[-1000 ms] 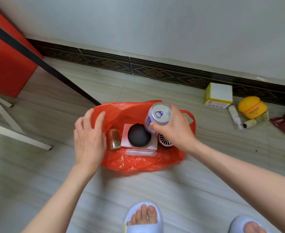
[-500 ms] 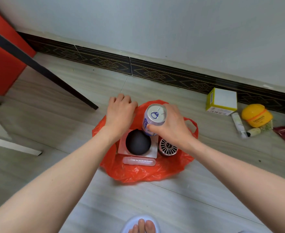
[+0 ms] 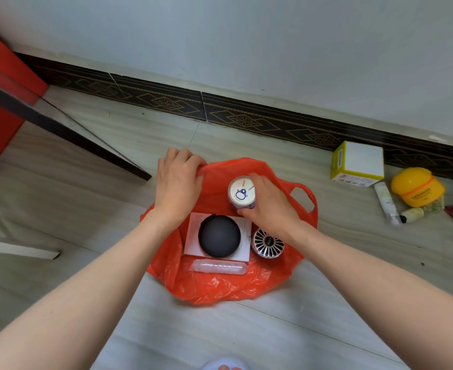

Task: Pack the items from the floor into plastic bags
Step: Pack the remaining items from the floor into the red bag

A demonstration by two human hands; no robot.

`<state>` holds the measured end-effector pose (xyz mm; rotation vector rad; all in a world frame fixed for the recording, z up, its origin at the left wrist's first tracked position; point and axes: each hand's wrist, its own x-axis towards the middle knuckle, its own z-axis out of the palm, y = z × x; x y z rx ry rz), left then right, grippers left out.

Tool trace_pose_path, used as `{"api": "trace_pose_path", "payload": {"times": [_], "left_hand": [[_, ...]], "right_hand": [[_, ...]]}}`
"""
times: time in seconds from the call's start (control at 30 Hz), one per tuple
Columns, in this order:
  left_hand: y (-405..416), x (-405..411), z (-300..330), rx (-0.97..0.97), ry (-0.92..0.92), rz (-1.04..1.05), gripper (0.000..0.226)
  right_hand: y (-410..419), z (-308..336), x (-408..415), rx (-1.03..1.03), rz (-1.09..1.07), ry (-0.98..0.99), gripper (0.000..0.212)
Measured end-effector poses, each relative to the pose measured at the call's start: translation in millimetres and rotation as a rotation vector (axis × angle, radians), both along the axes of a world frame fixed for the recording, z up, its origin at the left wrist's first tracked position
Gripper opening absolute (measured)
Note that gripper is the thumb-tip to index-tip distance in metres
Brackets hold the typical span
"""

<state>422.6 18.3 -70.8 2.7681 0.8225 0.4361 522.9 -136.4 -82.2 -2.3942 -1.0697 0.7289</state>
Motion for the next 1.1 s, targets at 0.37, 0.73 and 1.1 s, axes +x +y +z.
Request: {"api": "trace_pose_path", "payload": {"times": [0.37,0.73,1.1], "left_hand": [[-42,8,16,0.02,0.104,-0.192,0.044],[-124,120,3,-0.002,0.239,-0.592,0.052],[-164,223,-49,-0.001,0.378,-0.593,0.071]], "right_hand": [[-44,26,8,0.182,0.013,0.024,0.057],[-202,-11,110,-0.01,-0.523,-0.191,0.039],[-214,-65,141,-0.171,-0.367,-0.388,0.041]]}}
